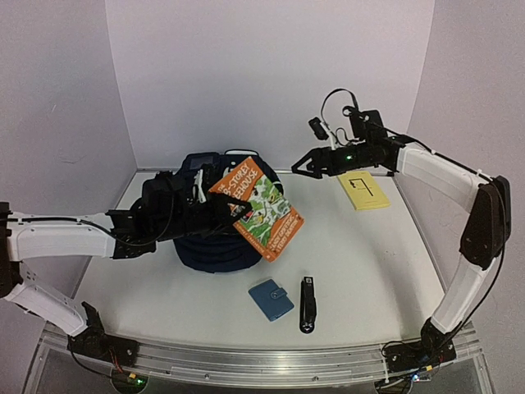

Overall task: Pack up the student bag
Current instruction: Pick up the book from the center of the board.

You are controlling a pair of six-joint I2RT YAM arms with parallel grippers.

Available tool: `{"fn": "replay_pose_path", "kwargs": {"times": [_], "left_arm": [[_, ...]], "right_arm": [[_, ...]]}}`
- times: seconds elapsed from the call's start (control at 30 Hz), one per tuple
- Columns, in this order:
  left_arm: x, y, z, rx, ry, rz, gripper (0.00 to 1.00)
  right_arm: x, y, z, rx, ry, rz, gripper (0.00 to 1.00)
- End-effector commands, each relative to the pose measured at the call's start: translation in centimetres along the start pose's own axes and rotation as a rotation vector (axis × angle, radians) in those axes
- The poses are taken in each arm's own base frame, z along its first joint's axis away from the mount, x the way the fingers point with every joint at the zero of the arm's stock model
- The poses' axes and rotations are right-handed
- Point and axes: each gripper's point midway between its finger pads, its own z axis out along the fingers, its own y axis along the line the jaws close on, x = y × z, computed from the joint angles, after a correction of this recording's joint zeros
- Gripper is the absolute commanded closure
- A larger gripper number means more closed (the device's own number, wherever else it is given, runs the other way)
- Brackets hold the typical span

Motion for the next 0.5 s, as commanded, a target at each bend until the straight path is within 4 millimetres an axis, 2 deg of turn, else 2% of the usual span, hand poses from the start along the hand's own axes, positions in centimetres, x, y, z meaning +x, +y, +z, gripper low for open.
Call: {"fn": "replay_pose_path", "kwargs": {"times": [0.0, 0.1, 0.13, 0.27, 0.37, 0.47], "left_arm": [[0.2, 0.2, -4.2, -0.053, 0.006, 0.057, 1.00], [-0.2, 1.3, -6.0, -0.135, -0.024, 0.067, 1.00], [-0.4, 1.3, -6.3, -0.143, -0.035, 0.070, 1.00], [-0.2, 2.1, -7.6, -0.178, -0.050, 0.068, 1.00], [-0.2, 2.3, -8.2, -0.180, -0.062, 0.065, 1.00], [-0.1, 2.3, -8.6, -0.173, -0.066, 0.062, 1.00]], "right_arm": [[1.6, 1.9, 3.3, -0.008, 0.106, -0.211, 0.15], [2.4, 3.0, 5.8, 0.003, 0.152, -0.307, 0.15], [2.2, 2.8, 6.6, 0.016, 0.156, -0.288, 0.14], [0.9, -0.5, 10.2, 0.096, 0.145, -0.132, 0.11], [0.6, -1.5, 12.7, 0.082, 0.136, -0.011, 0.10], [0.1, -3.4, 15.0, 0.109, 0.116, 0.090, 0.10]]}}
